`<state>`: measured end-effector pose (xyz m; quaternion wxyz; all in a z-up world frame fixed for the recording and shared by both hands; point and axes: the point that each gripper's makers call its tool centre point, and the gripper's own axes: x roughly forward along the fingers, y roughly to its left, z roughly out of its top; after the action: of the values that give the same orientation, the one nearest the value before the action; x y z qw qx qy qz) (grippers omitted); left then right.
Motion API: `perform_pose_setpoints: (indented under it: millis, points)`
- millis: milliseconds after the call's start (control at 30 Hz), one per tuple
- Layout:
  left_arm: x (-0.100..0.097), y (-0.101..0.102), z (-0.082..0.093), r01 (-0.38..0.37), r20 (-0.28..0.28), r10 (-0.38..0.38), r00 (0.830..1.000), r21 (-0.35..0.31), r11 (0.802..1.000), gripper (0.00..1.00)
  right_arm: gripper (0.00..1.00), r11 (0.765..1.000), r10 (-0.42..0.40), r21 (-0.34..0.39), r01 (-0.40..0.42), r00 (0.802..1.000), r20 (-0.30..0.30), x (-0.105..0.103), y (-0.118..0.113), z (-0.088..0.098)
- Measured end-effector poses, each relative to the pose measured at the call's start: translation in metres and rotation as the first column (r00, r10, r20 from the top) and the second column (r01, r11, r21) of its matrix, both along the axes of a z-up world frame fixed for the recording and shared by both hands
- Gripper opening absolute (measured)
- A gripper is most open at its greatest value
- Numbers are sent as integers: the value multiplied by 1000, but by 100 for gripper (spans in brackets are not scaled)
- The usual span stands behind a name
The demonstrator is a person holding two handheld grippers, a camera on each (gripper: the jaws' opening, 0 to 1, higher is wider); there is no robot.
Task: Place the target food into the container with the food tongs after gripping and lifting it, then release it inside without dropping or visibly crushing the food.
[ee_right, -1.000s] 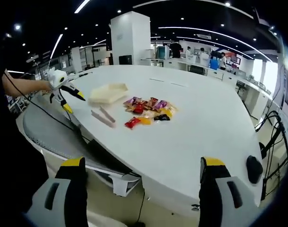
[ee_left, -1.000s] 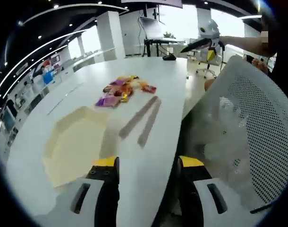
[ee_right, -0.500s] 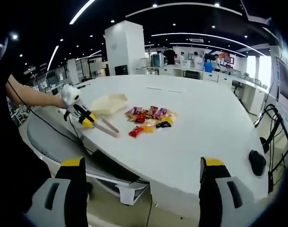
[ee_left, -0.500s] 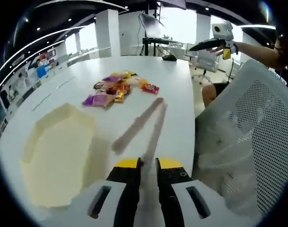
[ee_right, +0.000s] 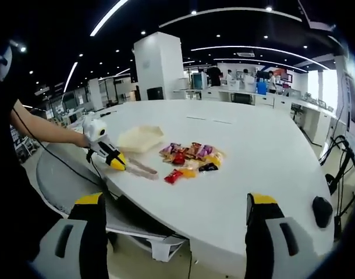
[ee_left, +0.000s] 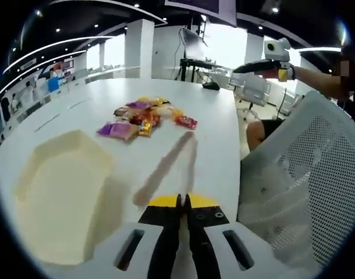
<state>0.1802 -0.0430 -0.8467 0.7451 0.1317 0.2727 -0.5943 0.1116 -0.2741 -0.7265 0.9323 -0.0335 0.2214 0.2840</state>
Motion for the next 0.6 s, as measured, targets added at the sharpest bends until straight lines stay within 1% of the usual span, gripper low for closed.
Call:
perform_pose_setpoints:
  millis: [33, 67, 100, 133, 167, 200, 233, 267, 333, 367, 433, 467, 500, 533, 567, 600]
  points:
    - [6, -1, 1, -8, 51, 8, 999, 12, 1000, 0, 100, 1000, 1, 2, -1, 1000, 3, 0, 1, 1]
    - [6, -1, 3, -13, 26, 13, 1000, 1, 1000, 0, 100, 1000, 0, 9, 0, 1000, 12, 1, 3, 4]
    - [6, -3, 8, -29, 10, 30, 1000, -30, 999, 0, 100, 1000, -2, 17, 2, 1000, 18, 2, 3, 6]
    - [9, -3, 11, -42, 1, 42, 999, -43, 998, 0, 100, 1000, 0, 31, 0, 1000, 25, 3, 6, 9]
    - [8, -5, 18, -50, -21, 48, 999, -75, 996, 0, 100, 999, 2, 40, -3, 1000, 31, 4, 7, 11]
    - [8, -7, 23, -50, -26, 48, 999, -91, 995, 0, 100, 999, 3, 49, -5, 999, 36, 4, 9, 13]
    - [7, -9, 32, -47, -19, 46, 999, -108, 993, 0, 100, 998, 12, 64, -15, 999, 41, 5, 13, 16]
    - [5, -10, 38, -43, -15, 42, 999, -118, 992, 0, 100, 997, 15, 75, -18, 999, 45, 5, 15, 19]
    - [-2, -16, 58, -20, 0, 20, 1000, -155, 988, 0, 100, 992, 24, 120, -32, 997, 68, 7, 24, 29]
    - [-6, -20, 72, -1, 17, 5, 1000, -172, 985, 0, 100, 982, 18, 185, -34, 996, 85, 8, 31, 40]
    - [-15, -26, 92, 16, 31, -10, 999, -196, 981, 0, 100, 963, 29, 264, -60, 992, 123, 9, 41, 57]
    - [-20, -29, 103, 22, 35, -15, 999, -212, 977, 0, 100, 949, 27, 307, -74, 987, 156, 10, 46, 71]
    - [-26, -34, 118, 43, 51, -31, 998, -242, 969, 0, 100, 941, 26, 329, -84, 984, 176, 10, 49, 79]
    - [-35, -40, 136, 64, 64, -48, 997, -281, 958, 0, 100, 931, 28, 351, -101, 978, 207, 11, 53, 90]
    - [-40, -43, 149, 72, 63, -55, 997, -309, 948, 0, 100, 932, 26, 346, -105, 974, 226, 12, 54, 94]
    - [-49, -48, 165, 91, 69, -72, 995, -341, 936, 0, 100, 938, 19, 324, -125, 950, 312, 13, 56, 109]
